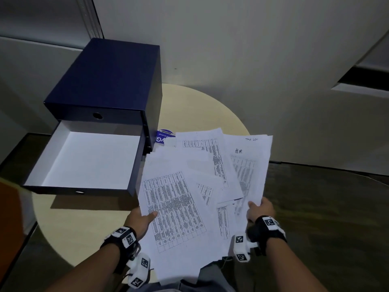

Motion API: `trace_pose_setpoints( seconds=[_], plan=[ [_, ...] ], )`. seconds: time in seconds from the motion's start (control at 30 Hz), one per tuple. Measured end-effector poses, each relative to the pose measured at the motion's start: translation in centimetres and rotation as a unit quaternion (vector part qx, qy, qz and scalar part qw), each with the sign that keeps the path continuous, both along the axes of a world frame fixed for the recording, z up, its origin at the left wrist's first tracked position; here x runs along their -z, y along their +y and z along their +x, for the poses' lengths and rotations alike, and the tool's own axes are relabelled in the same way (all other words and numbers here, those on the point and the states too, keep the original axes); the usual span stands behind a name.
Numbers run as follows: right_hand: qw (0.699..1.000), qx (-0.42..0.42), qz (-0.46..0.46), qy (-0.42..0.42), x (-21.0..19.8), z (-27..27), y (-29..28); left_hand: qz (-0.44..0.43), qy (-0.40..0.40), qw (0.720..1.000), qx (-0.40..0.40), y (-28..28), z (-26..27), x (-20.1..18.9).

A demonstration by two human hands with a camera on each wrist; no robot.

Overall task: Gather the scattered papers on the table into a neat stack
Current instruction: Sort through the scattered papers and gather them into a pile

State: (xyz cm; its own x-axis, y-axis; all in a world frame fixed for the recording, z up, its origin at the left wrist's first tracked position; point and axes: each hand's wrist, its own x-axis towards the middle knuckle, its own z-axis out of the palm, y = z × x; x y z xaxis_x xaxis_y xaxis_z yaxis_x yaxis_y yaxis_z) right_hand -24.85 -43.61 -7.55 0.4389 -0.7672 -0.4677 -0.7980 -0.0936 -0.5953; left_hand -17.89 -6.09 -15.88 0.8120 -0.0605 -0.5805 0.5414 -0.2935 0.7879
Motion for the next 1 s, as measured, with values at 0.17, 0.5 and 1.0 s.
trace_pose_setpoints(
  seconds=[0.17, 0.5, 1.0],
  plan=[
    [0.993, 0.081, -0.032, -0.074, -2.8, -1.4, -3.1, -0.005, -0.001, 1.000, 0.004, -0.1, 0.1, -0.2],
    [0.951, 0.075, 0.033, -0.299, -10.5, 0.9, -3.7, 0.009, -0.005, 1.000, 0.017, -0.2, -0.1, -1.7],
    [0.870, -0.471, 0.014, 0.145, 0.8, 0.0, 8.6, -0.139, 0.029, 0.989, -0.031, -0.2, -0.4, -2.3]
  ],
)
